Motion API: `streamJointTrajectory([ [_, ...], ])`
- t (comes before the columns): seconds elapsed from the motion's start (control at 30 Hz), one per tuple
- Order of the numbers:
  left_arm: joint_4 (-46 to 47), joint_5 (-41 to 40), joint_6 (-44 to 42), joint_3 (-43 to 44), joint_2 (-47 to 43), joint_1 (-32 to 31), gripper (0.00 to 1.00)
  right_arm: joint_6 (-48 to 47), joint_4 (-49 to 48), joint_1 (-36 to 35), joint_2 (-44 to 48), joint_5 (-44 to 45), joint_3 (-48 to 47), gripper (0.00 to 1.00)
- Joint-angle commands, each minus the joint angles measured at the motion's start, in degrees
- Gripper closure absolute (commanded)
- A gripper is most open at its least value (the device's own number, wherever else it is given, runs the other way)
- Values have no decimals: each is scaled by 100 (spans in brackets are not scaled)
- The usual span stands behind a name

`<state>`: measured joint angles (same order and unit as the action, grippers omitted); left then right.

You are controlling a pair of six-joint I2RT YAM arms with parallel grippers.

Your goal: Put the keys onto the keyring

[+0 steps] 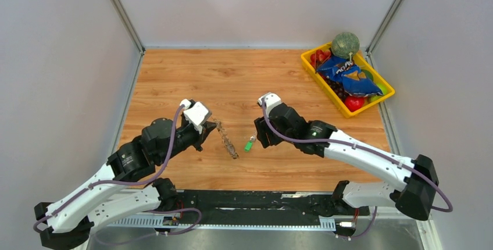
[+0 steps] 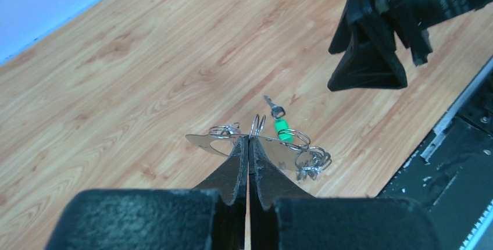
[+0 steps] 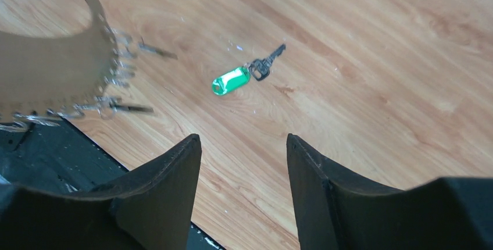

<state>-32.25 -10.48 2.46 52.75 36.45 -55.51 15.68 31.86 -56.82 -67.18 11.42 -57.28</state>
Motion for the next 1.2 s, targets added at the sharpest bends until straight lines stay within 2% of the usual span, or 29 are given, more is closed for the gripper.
streamJointTrajectory([
  [0.0, 226, -453, -107, -88, -140, -10, 100, 289, -580, 194, -444, -618, 240, 43],
  [0.3, 399, -533, -76, -351, -496, -9, 100, 320, -1135, 216, -1666, -691, 36, 52],
  [0.5, 419, -561, -55, -456, -628, -7, 100, 1374, -1623, 156, -2214, -215, -64, 52],
  [0.77, 450, -590, -3, -528, -828, -9, 100, 2610, -1746, -335, -2933, 1056, -369, 47],
  [0.9, 484, -631, 25, -574, -964, -6, 100, 2985, -1743, -422, -3274, 1393, -489, 51],
  [1.17, 539, -652, 42, -633, -1171, -4, 100, 3417, -1684, -571, -3537, 1891, -552, 51],
])
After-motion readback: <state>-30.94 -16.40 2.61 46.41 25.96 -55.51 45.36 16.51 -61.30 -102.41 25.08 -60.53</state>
